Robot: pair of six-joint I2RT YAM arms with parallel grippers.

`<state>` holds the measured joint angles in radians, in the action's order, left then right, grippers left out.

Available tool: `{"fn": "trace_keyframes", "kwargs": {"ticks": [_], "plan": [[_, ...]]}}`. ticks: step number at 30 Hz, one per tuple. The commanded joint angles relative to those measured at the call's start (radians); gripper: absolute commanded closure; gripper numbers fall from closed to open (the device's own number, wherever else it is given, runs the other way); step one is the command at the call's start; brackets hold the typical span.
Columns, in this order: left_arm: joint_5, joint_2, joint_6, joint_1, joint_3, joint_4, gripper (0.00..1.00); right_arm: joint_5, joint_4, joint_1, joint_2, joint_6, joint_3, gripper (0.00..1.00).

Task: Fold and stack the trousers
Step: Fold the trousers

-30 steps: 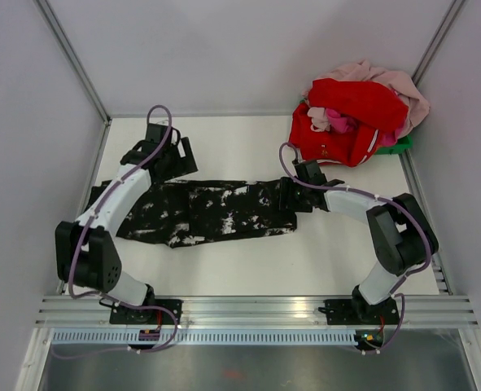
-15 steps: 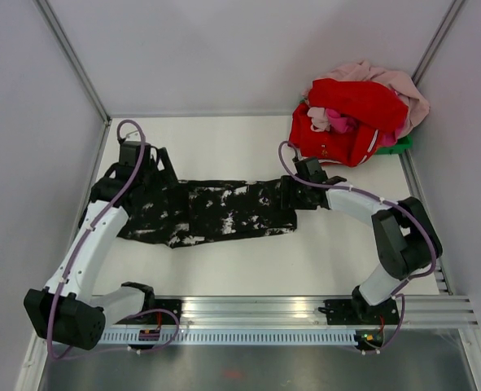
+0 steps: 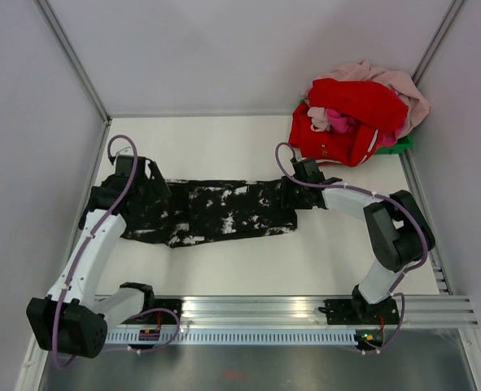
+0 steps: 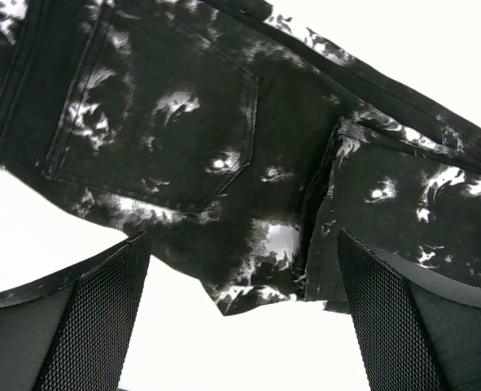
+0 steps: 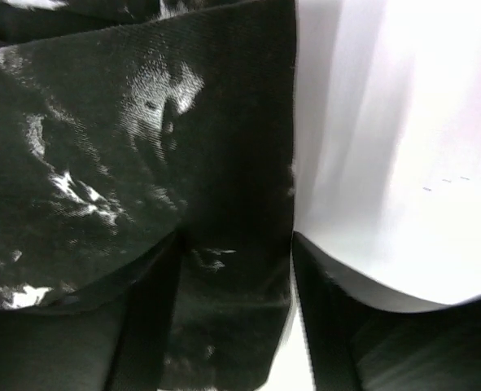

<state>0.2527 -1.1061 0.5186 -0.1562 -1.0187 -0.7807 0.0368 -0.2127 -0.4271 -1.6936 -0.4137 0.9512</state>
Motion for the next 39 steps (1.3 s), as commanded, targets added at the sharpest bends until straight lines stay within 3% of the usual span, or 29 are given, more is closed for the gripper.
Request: {"fn": "trace_keyframes", "kwargs": {"ticks": [1, 6, 9, 10, 11, 16, 26, 31, 37, 39], "plan": [[-0.007, 0.064, 0.053, 0.030, 0.028, -0.011, 0.00, 0.037, 0.070, 0.005, -0.043, 0.004, -0.003, 0.40], [-0.007, 0.080, 0.090, 0.084, 0.063, -0.052, 0.00, 0.042, 0.091, 0.007, -0.061, -0.004, -0.009, 0.52], [-0.023, 0.101, 0.083, 0.119, 0.080, -0.063, 0.00, 0.012, 0.069, 0.010, -0.067, -0.005, -0.006, 0.70], [-0.024, 0.106, 0.081, 0.133, 0.083, -0.065, 0.00, -0.001, 0.056, 0.013, -0.067, -0.004, -0.006, 0.88], [-0.027, 0.115, 0.077, 0.139, 0.085, -0.069, 0.00, -0.012, 0.049, 0.016, -0.061, -0.007, -0.009, 0.99], [-0.015, 0.134, 0.061, 0.155, 0.072, -0.080, 0.00, -0.081, -0.023, 0.074, 0.011, -0.014, -0.052, 1.00], [0.019, 0.137, 0.084, 0.219, 0.072, -0.091, 0.00, -0.172, -0.267, 0.205, 0.391, 0.101, -0.121, 1.00], [0.051, 0.138, 0.084, 0.244, 0.065, -0.081, 0.00, -0.333, -0.511, 0.220, 0.446, 0.090, 0.001, 1.00], [0.053, 0.085, 0.069, 0.290, 0.089, -0.023, 0.00, -0.292, -0.576, 0.228, 0.496, 0.121, 0.190, 1.00], [0.014, 0.054, 0.058, 0.316, 0.095, 0.010, 0.00, -0.177, -0.577, 0.228, 0.477, 0.125, 0.248, 1.00]]}}
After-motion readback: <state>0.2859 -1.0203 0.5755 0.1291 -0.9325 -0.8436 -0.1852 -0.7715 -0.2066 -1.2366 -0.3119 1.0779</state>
